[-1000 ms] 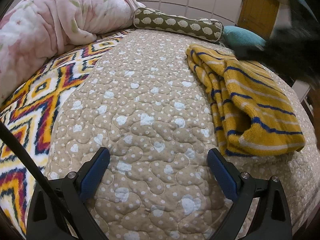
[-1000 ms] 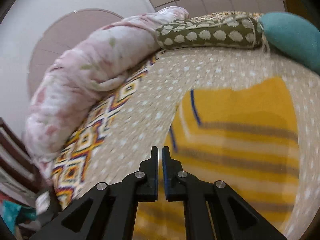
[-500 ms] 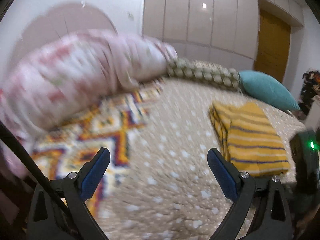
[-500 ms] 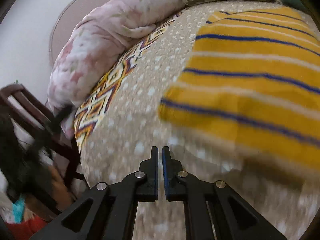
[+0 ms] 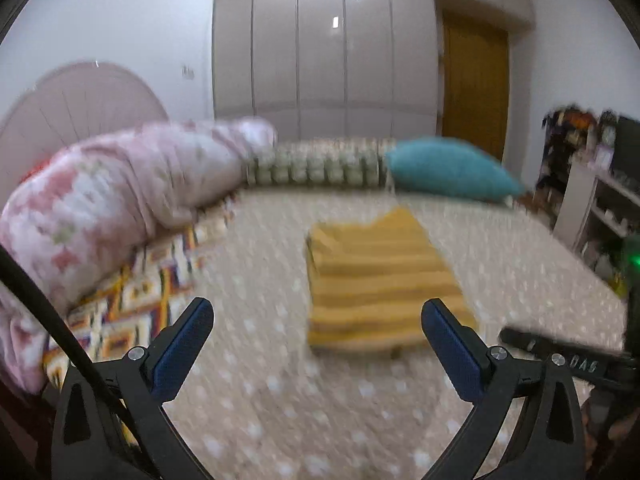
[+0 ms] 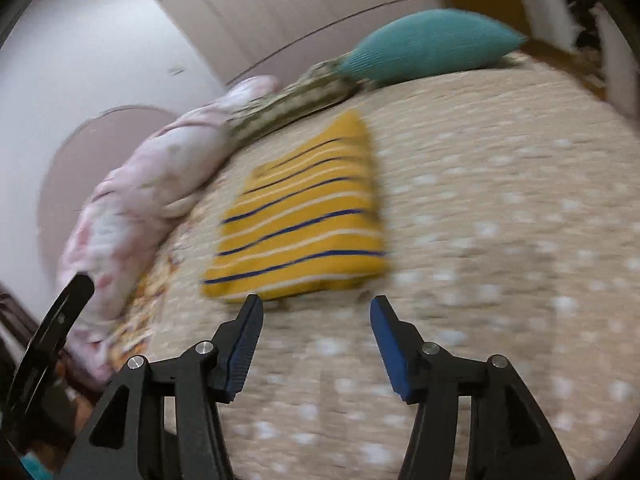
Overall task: Fold small clothes
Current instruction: 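Release the sweater and pull both tools back from the folded stack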
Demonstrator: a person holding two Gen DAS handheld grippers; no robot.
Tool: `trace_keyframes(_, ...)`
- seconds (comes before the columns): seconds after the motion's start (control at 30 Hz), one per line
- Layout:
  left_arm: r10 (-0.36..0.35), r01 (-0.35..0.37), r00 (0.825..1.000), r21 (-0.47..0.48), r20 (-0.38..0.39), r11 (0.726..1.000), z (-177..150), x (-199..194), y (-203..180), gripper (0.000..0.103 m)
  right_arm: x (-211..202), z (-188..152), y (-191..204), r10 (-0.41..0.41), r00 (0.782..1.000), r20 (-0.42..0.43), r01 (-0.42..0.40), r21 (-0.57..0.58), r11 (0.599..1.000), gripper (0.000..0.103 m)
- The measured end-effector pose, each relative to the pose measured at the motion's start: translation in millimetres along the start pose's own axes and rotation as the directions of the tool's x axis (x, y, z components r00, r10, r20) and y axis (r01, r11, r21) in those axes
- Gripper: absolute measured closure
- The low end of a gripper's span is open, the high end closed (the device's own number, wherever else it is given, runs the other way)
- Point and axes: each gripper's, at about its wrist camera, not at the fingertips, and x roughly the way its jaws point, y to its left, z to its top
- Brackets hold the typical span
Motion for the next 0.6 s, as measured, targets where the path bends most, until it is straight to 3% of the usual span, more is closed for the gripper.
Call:
trace_keyframes(0.07,-0.006,0.003,0.993,-0.024,-0.122,1.0,-16,16,-9,0.0,-6,-5,-5,-0.073,0.997,0.017,0.073,-0.019,0.997,0.042)
trace_keyframes(0.13,-0.046,0.031,0.972,-0.067,-0.231,0.997,-37,32,-10,0.0,-6,-12,-10,-0.129,0.991,0.017,0.13,-0.043,0.991,0.042)
trace_keyframes(0.23,-0.02,0.0,0.942,-0.061,-0.334,0.998,-62,49,-13,0.0,-5,-23,-19,-0.175,0.985,0.002,0.175,-0.07,0.982,0.042)
trace_keyframes(0.33,-0.001,-0.022,0.925,-0.056,-0.381,0.998,-78,61,-13,0.0,1,-33,-23,-0.199,0.98,-0.021,0.196,-0.099,0.976,0.042)
trace_keyframes(0.47,-0.019,-0.034,0.887,-0.106,-0.461,0.994,-96,84,-1,0.0,13,-39,-20,-0.202,0.978,-0.054,0.195,-0.12,0.973,0.042)
trace_keyframes(0.6,-0.003,-0.044,0.894,-0.095,-0.448,0.995,-98,84,-1,0.0,17,-44,-14,-0.213,0.975,-0.06,0.202,-0.153,0.967,0.041)
